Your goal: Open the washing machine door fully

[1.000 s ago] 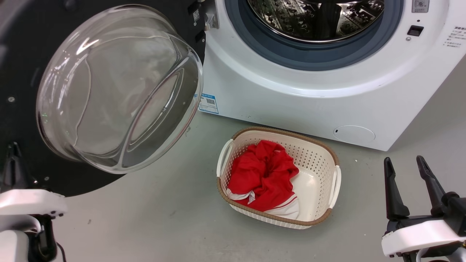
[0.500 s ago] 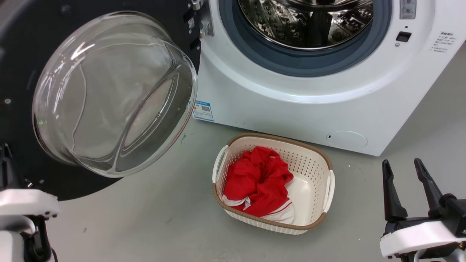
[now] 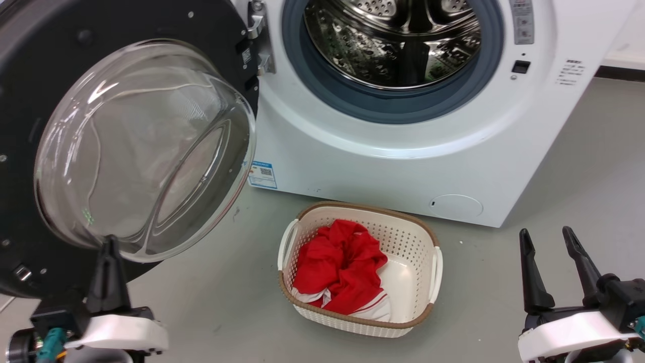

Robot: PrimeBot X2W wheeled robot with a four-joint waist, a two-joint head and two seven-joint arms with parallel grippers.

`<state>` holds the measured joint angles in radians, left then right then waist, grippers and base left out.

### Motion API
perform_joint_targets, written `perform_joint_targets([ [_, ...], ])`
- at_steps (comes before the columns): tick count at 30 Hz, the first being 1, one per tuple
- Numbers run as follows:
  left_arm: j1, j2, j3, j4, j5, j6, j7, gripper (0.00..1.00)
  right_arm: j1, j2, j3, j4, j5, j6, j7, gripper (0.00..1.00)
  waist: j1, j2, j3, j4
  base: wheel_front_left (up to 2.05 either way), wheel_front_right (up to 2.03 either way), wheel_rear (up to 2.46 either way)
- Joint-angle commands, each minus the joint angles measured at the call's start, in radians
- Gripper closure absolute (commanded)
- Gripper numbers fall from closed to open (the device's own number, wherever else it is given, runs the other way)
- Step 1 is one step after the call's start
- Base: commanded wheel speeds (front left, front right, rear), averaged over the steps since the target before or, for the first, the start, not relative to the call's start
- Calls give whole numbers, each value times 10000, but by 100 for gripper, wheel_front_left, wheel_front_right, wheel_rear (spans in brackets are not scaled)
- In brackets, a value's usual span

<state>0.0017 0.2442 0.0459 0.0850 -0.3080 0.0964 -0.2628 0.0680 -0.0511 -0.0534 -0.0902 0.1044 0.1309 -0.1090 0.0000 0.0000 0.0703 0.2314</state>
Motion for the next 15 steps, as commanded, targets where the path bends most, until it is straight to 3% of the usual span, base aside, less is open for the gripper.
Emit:
perform_joint_targets([
  [1, 94, -62, -138, -105, 65, -85, -26, 100, 68, 23, 37, 44, -87, -3, 9, 0, 0, 0, -124, -187, 0, 0, 0],
  [9, -402, -414, -1390, -7, 366, -616, 191, 100, 126, 21, 57, 164, -141, -3, -5, 0, 0, 0, -390, -1046, 0, 0, 0],
  [15, -834, -542, -1779, 351, 517, -684, 165, 100, 126, 20, 98, 200, -188, -5, -33, 0, 0, 0, -419, -1638, 0, 0, 0],
])
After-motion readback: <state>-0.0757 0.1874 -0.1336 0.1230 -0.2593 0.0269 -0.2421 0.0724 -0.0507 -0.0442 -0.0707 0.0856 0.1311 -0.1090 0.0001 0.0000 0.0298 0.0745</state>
